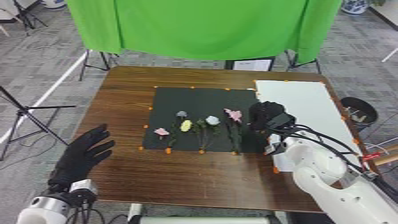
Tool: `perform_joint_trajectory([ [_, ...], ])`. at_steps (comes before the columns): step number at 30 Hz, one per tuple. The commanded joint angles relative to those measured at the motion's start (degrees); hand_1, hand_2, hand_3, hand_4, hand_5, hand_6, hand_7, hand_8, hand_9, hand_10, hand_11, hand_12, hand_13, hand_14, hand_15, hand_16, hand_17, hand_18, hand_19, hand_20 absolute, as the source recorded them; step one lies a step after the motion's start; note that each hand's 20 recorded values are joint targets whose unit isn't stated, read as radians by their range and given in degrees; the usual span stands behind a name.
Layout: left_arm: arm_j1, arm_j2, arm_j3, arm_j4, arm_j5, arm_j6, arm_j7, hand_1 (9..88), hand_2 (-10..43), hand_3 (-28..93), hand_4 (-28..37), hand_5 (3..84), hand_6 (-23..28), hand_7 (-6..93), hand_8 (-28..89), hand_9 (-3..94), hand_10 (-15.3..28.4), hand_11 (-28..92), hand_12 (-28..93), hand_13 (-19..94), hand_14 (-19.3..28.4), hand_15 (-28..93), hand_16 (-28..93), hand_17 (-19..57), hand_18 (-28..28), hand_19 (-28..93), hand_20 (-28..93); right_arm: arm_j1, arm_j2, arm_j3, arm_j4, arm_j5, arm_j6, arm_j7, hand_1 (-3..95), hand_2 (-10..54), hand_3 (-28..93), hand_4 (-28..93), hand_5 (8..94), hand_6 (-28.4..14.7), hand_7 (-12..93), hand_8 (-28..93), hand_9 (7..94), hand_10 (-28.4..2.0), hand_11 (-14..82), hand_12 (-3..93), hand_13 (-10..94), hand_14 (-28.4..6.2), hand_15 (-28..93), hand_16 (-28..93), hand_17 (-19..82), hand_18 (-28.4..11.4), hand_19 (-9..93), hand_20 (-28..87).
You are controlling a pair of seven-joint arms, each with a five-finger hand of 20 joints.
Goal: Arrange flowers
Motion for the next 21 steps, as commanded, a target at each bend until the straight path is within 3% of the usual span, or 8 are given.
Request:
perform_joint_trajectory([
  [1, 0.3, -0.11, 0.23, 0.25, 0.07, -0.52, -0.13, 26.6, 0.3, 70, -25.1, 31.0, 4.6, 19.7, -10, 23.2, 12.1, 21, 17, 19, 16.7, 33, 0, -9.5, 23.8, 42, 8, -2.2, 0.4, 1.8, -1.3, -0.9, -1.6, 0.1, 41.7, -9.5, 80, -28, 59.7, 1.5, 50, -2, 80.6, -3.4, 13.2, 46.6, 71, -3.5, 74, 34, 33, -18.9, 83, 56],
  [5, 0.2, -0.20, 0.09, 0.27, 0.11, -0.74, -0.47, 26.6, 0.3, 70, -25.1, 31.0, 4.6, 19.7, -10, 23.2, 12.1, 21, 17, 19, 16.6, 33, 0, -9.4, 23.8, 42, 8, -2.9, 0.2, 3.0, -1.5, 0.3, -3.0, -1.0, 37.4, -9.5, 82, -28, 58.7, 1.6, 46, -2, 75.5, -4.8, 21.9, 39.7, 70, -3.9, 75, 32, 32, -19.1, 82, 57],
  [9, 0.3, -0.19, -0.17, 0.18, 0.14, -0.84, -0.44, 26.6, 0.3, 70, -25.0, 31.0, 4.6, 19.8, -10, 23.2, 12.1, 21, 17, 19, 16.7, 33, 0, -9.5, 23.8, 42, 8, -4.7, 0.0, 5.5, -3.1, 4.0, -4.2, -2.2, 28.9, -9.5, 86, -28, 57.4, 1.6, 43, -19, 69.1, -7.8, 33.2, 26.8, 68, -4.9, 76, 32, 31, -20.0, 82, 58],
  [21, 0.3, -0.56, -0.32, 0.22, 0.27, -0.96, -0.24, 26.5, 0.0, 70, -25.2, 31.1, 4.6, 19.9, -10, 23.2, 12.1, 21, 18, 19, 16.7, 33, 0, -9.5, 23.8, 42, 8, -8.9, -1.4, 14.8, -8.3, 20.1, -5.1, -3.0, 17.3, -9.5, 85, -28, 46.5, -3.3, 33, -16, 54.5, -12.0, 25.7, 23.3, 58, -10.0, 76, 30, 26, -22.4, 80, 59],
])
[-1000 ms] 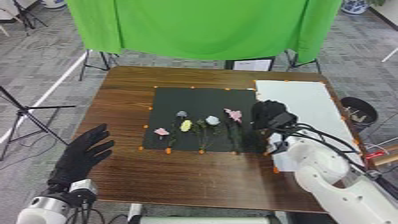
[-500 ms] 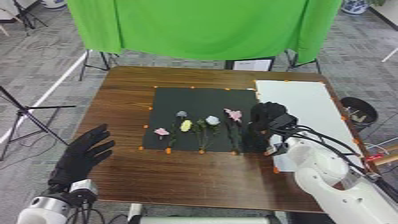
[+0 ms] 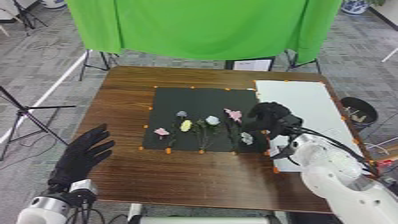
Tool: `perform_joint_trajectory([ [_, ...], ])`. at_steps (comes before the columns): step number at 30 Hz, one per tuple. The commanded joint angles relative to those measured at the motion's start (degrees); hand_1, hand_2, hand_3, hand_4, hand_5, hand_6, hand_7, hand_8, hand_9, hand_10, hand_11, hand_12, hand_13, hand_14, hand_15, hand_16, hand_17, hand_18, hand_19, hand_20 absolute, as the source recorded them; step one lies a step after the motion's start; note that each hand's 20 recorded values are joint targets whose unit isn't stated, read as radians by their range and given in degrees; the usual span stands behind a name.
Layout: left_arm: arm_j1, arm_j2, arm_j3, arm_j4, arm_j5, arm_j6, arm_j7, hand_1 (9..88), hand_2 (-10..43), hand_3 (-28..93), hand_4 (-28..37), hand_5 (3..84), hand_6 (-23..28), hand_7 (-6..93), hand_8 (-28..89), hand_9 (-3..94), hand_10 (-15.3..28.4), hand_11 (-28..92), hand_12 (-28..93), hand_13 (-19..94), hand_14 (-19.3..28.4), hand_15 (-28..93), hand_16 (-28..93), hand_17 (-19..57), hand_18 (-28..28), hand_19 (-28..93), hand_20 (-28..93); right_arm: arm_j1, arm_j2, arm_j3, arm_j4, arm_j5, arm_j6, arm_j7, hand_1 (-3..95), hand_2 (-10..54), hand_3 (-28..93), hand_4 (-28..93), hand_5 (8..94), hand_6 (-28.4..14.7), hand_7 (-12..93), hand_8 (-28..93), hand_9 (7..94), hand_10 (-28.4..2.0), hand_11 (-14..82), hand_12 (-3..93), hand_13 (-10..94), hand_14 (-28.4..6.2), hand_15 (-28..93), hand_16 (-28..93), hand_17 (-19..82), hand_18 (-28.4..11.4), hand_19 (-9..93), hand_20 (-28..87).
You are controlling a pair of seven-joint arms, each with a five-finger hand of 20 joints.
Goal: Arrange flowers
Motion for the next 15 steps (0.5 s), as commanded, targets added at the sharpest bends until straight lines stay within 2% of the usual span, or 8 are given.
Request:
perform_joint_trajectory([
  [1, 0.2, -0.63, -0.06, 0.08, 0.24, -0.50, -0.03, 26.5, 0.0, 70, -25.3, 31.1, 4.6, 19.9, -10, 23.2, 12.1, 21, 18, 19, 16.7, 33, 0, -9.5, 23.8, 42, 8, -3.8, -1.6, 8.2, -4.7, 11.8, -0.4, 0.2, 16.7, -9.5, 85, -28, 45.0, -3.8, 32, -16, 51.9, -12.0, 25.8, 23.5, 54, -10.5, 75, 29, 25, -22.3, 79, 58],
  [4, 0.1, -0.95, -0.34, -0.31, 0.39, -0.74, 0.17, 26.4, 0.0, 70, -25.4, 31.0, 4.6, 19.8, -10, 23.2, 12.0, 21, 18, 19, 16.7, 33, 0, -9.5, 23.8, 42, 8, -8.0, -4.0, 15.8, -7.4, 29.0, -0.4, -1.8, 17.1, -5.8, 89, -27, 40.2, -3.7, 31, -16, 45.4, -11.6, 26.4, 24.1, 43, -11.4, 69, 23, 18, -22.2, 66, 52],
  [6, 0.1, -1.22, -0.68, -0.76, 0.47, -0.99, 0.91, 26.4, -0.2, 70, -25.4, 30.4, 4.2, 19.7, -10, 22.5, 11.9, 21, 18, 18, 16.5, 32, 0, -9.5, 23.9, 42, 8, -10.1, -6.3, 20.3, -8.1, 42.7, -2.0, -4.5, 16.5, -3.7, 90, -26, 38.2, -2.7, 30, -16, 41.5, -12.4, 24.1, 24.1, 36, -11.3, 60, 18, 14, -22.3, 58, 46],
  [8, -0.3, -1.14, -0.16, -0.98, 0.13, -0.33, 2.58, 26.3, -0.4, 70, -25.7, 29.6, 3.9, 19.6, -10, 22.0, 11.7, 21, 18, 18, 16.3, 32, 0, -9.4, 24.0, 42, 8, -11.8, -8.6, 23.9, -8.3, 52.9, -4.4, -6.8, 15.7, -3.4, 90, -25, 36.3, -1.5, 27, -15, 38.9, -12.9, 18.8, 24.5, 30, -11.5, 48, 17, 10, -22.4, 52, 40],
  [9, -0.4, -1.10, -0.25, -1.21, -0.17, -0.53, 3.29, 25.9, -0.7, 70, -25.8, 29.2, 3.9, 19.5, -10, 21.5, 11.5, 20, 18, 17, 16.3, 31, 0, -9.6, 24.2, 42, 8, -12.7, -2.9, 21.3, -7.9, 60.6, -0.1, -12.0, 15.1, -3.6, 89, -25, 35.8, -1.2, 25, -14, 37.9, -12.6, 16.3, 24.7, 28, -11.5, 41, 20, 9, -22.6, 50, 37],
  [11, -0.6, -0.39, -0.09, -1.44, -1.09, -0.83, 4.42, 25.0, -1.1, 69, -26.7, 28.1, 3.8, 19.3, -10, 20.7, 11.5, 20, 18, 16, 16.0, 29, 0, -10.0, 24.3, 41, 7, -14.5, -6.5, 25.1, -7.7, 68.3, -5.6, -12.1, 13.0, -6.2, 88, -26, 34.4, -0.6, 20, -12, 35.7, -11.8, 11.1, 24.6, 26, -11.1, 26, 27, 7, -23.7, 42, 29],
  [12, -0.6, -0.07, -0.04, -1.59, -1.59, -0.99, 5.07, 24.5, -1.6, 69, -27.1, 27.6, 3.6, 19.2, -10, 20.3, 11.4, 20, 18, 16, 15.9, 28, 0, -10.2, 24.4, 41, 7, -15.5, -7.7, 26.3, -8.1, 71.0, -6.3, -11.6, 11.9, -8.1, 86, -27, 33.8, -0.4, 17, -11, 34.7, -11.0, 7.7, 24.6, 25, -11.2, 17, 32, 7, -24.4, 38, 26],
  [15, -1.3, 0.56, 0.29, -1.77, -3.76, -0.97, 7.49, 22.8, -3.1, 68, -28.0, 26.0, 3.2, 18.2, -10, 18.8, 10.9, 17, 18, 14, 15.7, 24, 2, -10.8, 24.5, 39, 7, -18.6, -11.9, 30.5, -9.2, 72.0, -9.8, -8.6, 9.0, -9.3, 84, -28, 31.7, -0.3, 15, -10, 32.5, -10.7, 3.6, 24.2, 24, -11.3, 6, 37, 5, -25.1, 33, 22],
])
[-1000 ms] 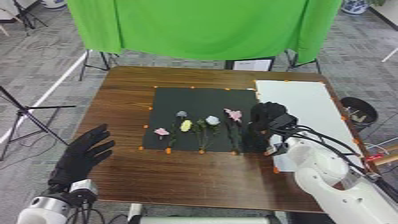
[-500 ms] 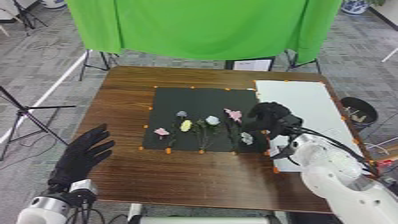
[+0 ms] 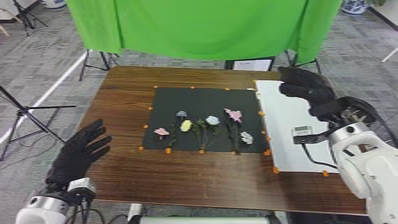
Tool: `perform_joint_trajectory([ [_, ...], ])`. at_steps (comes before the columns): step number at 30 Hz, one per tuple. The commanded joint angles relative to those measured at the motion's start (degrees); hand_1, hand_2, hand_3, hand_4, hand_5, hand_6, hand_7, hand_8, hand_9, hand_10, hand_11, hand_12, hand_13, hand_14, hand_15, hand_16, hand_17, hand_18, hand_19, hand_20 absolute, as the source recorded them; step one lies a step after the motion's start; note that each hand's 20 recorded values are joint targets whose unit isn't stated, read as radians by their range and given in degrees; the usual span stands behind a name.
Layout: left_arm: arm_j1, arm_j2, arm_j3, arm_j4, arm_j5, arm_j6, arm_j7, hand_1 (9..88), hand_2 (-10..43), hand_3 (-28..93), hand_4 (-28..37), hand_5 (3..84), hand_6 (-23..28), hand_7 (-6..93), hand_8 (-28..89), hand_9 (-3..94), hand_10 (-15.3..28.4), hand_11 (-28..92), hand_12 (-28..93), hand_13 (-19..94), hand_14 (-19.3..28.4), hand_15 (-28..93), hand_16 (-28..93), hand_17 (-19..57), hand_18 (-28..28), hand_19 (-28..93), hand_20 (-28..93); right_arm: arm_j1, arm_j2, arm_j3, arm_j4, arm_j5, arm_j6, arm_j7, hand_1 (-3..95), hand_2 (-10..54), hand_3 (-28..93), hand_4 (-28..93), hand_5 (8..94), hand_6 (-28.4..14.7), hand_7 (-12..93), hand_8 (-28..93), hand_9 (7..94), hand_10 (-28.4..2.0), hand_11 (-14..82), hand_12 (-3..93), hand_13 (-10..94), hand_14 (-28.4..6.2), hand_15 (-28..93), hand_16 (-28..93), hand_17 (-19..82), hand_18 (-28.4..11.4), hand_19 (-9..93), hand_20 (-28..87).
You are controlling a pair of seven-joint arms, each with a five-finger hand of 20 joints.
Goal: Arrange flowers
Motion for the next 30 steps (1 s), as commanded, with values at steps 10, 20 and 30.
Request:
perform_joint_trajectory([
  [10, -3.4, 2.77, 1.41, -0.82, -4.92, -1.25, 6.87, 21.5, -6.3, 66, -28.3, 22.4, 2.2, 16.9, -9, 14.9, 9.2, 10, 20, 10, 13.7, 13, 5, -14.4, 24.5, 34, 6, -13.6, -14.3, 14.9, -5.4, 33.6, -11.4, 10.7, 8.0, -8.3, 83, -28, 29.4, -3.1, 11, -7, 28.8, -12.5, 1.0, 24.7, 19, -12.4, -4, 39, -4, -25.4, 31, 14],
  [20, -5.2, 1.30, 3.33, 0.06, -2.42, -0.76, 6.12, 22.7, -6.6, 68, -28.2, 23.0, 2.7, 17.9, -9, 15.1, 9.4, 10, 23, 10, 13.2, 13, 8, -15.2, 22.2, 32, 7, -10.7, -14.8, 16.5, -5.2, 31.5, -14.1, 15.1, 7.7, -7.7, 81, -27, 30.8, -4.6, 10, -7, 30.9, -13.5, 1.7, 24.9, 22, -13.8, -2, 39, -4, -26.5, 35, 14],
  [30, -6.2, -0.36, 4.26, 0.81, -2.06, -1.56, 5.27, 24.3, -6.3, 66, -28.3, 23.2, 2.8, 17.9, -9, 15.0, 9.4, 10, 23, 10, 12.8, 13, 8, -14.8, 21.6, 32, 9, -11.8, -15.3, 15.4, -6.2, 30.2, -12.3, 15.0, 7.9, -7.9, 82, -27, 30.0, -4.7, 11, -7, 30.5, -13.4, 2.5, 25.5, 23, -13.4, -1, 39, -4, -25.4, 35, 14],
])
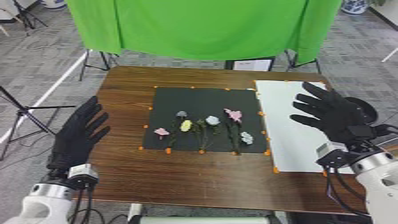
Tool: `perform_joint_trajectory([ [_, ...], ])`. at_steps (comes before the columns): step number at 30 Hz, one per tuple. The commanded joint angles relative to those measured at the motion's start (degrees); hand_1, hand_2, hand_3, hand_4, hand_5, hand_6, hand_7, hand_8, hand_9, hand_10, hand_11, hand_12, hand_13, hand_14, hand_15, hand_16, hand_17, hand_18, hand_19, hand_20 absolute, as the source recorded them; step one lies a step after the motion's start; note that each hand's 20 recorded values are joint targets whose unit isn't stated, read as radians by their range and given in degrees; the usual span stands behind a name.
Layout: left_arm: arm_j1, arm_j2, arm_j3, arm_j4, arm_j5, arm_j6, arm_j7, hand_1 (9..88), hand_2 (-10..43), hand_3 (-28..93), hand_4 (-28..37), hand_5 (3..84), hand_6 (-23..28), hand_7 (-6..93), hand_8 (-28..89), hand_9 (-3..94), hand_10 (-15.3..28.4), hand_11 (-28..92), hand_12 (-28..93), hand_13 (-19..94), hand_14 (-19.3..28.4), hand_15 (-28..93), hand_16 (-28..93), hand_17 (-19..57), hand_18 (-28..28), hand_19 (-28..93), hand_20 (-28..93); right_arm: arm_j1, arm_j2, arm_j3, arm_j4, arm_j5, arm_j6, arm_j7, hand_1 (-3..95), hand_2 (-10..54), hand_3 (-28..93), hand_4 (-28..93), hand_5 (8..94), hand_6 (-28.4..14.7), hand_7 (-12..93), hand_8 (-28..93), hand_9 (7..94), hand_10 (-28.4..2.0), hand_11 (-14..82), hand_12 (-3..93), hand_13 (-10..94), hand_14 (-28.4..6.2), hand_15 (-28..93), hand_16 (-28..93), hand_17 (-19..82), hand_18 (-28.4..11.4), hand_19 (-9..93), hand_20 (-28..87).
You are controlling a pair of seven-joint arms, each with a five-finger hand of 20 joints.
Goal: Arrange flowers
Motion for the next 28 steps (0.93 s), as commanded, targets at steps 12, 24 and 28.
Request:
perform_joint_trajectory([
  [12, -5.1, -3.96, 4.49, 3.60, 1.62, -3.87, -3.50, 23.7, -6.1, 68, -28.3, 23.4, 3.0, 18.0, -9, 15.5, 9.9, 11, 23, 11, 13.1, 15, 8, -14.1, 21.9, 34, 10, -5.4, -1.1, -0.9, -2.2, -2.3, 4.6, -2.1, 8.8, -8.1, 82, -26, 29.4, -4.3, 13, -7, 30.3, -13.5, 3.9, 26.3, 23, -12.2, 2, 40, -4, -23.9, 36, 16],
  [24, -6.1, -5.73, 6.51, 4.22, 0.95, -4.14, -3.22, 24.4, -5.2, 68, -28.1, 24.3, 3.2, 18.2, -9, 16.5, 10.2, 13, 22, 11, 13.6, 18, 7, -13.5, 21.9, 35, 10, -5.0, -1.7, -2.8, -2.2, -2.9, 6.0, -1.5, 9.6, -8.1, 83, -26, 29.2, -4.1, 14, -8, 30.5, -13.7, 5.0, 26.0, 23, -11.9, 5, 39, -3, -23.5, 37, 18],
  [28, -5.2, -6.03, 5.88, 3.92, 1.13, -4.35, -4.42, 24.7, -5.1, 68, -27.8, 24.4, 3.2, 18.3, -9, 16.7, 10.4, 13, 21, 12, 13.6, 19, 6, -13.3, 21.9, 35, 10, -4.5, -1.7, -3.4, -2.1, -2.2, 5.7, -1.1, 10.1, -7.9, 83, -26, 29.2, -4.1, 14, -8, 30.6, -13.7, 5.2, 25.7, 23, -12.0, 5, 38, -3, -23.6, 37, 18],
])
